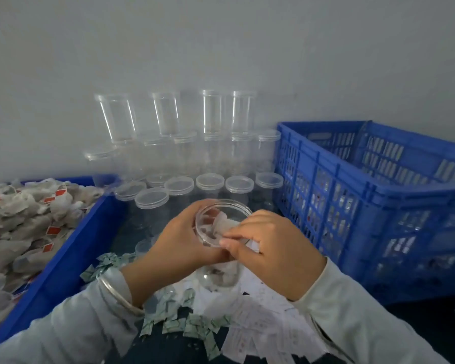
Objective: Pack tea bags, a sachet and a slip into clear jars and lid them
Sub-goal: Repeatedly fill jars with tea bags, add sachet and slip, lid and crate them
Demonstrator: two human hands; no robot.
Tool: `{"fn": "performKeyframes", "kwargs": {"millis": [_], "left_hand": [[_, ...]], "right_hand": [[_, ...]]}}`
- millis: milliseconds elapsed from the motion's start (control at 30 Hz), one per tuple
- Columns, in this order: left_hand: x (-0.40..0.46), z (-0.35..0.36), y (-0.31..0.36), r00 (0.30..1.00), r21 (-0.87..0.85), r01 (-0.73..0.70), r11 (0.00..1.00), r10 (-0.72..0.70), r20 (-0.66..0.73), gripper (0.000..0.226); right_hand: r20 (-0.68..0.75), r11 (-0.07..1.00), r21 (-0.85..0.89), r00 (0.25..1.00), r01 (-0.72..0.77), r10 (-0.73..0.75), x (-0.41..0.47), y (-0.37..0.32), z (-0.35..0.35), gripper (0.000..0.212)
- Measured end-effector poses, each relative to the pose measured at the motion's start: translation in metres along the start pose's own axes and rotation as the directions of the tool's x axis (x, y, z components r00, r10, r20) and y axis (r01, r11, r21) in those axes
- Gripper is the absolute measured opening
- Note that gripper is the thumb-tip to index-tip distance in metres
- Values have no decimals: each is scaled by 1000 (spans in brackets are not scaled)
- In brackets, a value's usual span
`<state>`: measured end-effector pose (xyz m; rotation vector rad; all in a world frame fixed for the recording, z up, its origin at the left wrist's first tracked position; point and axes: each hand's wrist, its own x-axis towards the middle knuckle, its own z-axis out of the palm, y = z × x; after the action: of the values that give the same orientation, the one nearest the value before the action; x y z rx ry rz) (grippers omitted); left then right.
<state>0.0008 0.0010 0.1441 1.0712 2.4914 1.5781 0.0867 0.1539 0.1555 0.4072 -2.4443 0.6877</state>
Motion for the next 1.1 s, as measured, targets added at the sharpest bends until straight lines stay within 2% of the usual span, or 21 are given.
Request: {"fn": "performKeyframes", "kwargs": {"millis": [100, 233, 400, 567, 733, 867, 1000, 1100], "left_hand": [[21, 13, 31, 997, -25, -67, 997, 68, 27, 71], [55, 31, 78, 988, -65, -152, 986, 155, 29, 85], [101, 55, 134, 952, -79, -304, 949, 305, -11, 82], [146, 92, 174, 903, -48, -430, 902, 429, -18, 93], [191, 149, 184, 905, -20, -422, 906, 423, 40, 67], [208, 198, 174, 928, -10, -342, 940, 339, 154, 51], [223, 223, 169, 923, 64, -308, 949, 282, 263, 44], [239, 226, 166, 929, 194, -265, 944, 197, 313, 44]], "right_hand": [[-28, 996, -81, 999, 38, -41, -6, 10, -36, 28], [-116, 970, -226, 987, 86, -114, -3, 24, -92, 25], [-182, 900, -415, 957, 132, -224, 11, 46, -157, 19], [-217, 807, -581, 934, 109, -283, 14, 80, -214, 15], [-242, 798, -601, 961, -38, -137, 5, 129, -246, 11], [-210, 733, -638, 969, -237, 130, -3, 171, -251, 14], [-158, 653, -666, 924, -360, 349, -1, 204, -252, 18], [-108, 525, -750, 858, -402, 502, 4, 226, -248, 23]]}}
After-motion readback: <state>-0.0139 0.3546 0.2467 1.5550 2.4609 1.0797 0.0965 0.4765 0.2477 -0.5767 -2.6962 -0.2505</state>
